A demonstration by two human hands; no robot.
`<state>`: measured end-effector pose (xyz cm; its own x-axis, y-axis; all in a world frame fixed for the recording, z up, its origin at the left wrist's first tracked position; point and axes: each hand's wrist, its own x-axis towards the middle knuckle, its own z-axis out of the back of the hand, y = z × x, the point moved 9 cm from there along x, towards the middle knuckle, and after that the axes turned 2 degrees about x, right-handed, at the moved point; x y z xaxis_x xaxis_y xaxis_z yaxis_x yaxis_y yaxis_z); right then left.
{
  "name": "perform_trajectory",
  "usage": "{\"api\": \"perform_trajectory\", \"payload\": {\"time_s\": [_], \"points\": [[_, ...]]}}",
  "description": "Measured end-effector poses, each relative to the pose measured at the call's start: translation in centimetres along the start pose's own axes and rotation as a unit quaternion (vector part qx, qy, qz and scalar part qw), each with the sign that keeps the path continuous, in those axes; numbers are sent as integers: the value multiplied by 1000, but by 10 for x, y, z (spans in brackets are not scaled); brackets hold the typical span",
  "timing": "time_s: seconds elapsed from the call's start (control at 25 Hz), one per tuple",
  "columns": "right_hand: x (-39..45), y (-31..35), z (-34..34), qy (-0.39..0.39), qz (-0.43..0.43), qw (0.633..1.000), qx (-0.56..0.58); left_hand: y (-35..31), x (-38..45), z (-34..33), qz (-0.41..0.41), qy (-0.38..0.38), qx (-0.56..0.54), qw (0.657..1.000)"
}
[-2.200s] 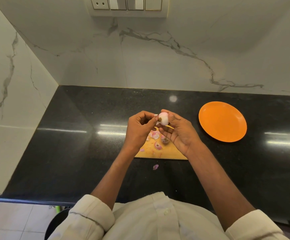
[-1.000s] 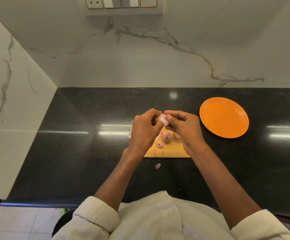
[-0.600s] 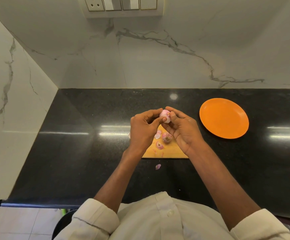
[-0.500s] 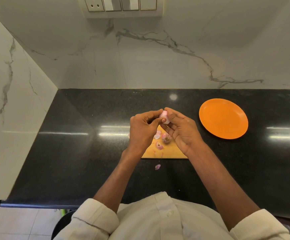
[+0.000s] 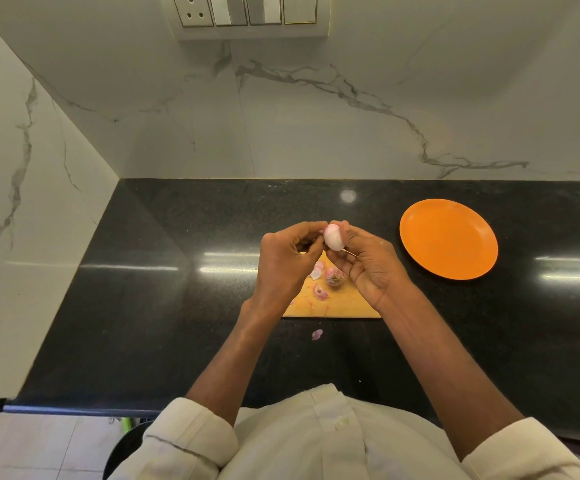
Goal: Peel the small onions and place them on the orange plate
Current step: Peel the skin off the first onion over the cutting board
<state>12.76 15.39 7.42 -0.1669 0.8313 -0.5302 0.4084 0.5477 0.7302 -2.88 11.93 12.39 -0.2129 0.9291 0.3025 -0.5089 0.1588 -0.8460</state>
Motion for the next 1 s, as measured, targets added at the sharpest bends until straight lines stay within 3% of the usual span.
{"api": "perform_trajectory", "payload": {"time_s": [0.24,0.52,0.72,1.0], "points": [[0,-10,0,-5,-58,997,53,14,-2,2,46,-26,25,998],[3,-5,11,-37,-20,999,2,26,-1,-5,89,10,98,991],[7,-5,11,-10,-3,998,-54,23,1,-4,70,10,125,990],[8,0,1,40,23,997,-70,18,3,-15,83,35,47,995]]}}
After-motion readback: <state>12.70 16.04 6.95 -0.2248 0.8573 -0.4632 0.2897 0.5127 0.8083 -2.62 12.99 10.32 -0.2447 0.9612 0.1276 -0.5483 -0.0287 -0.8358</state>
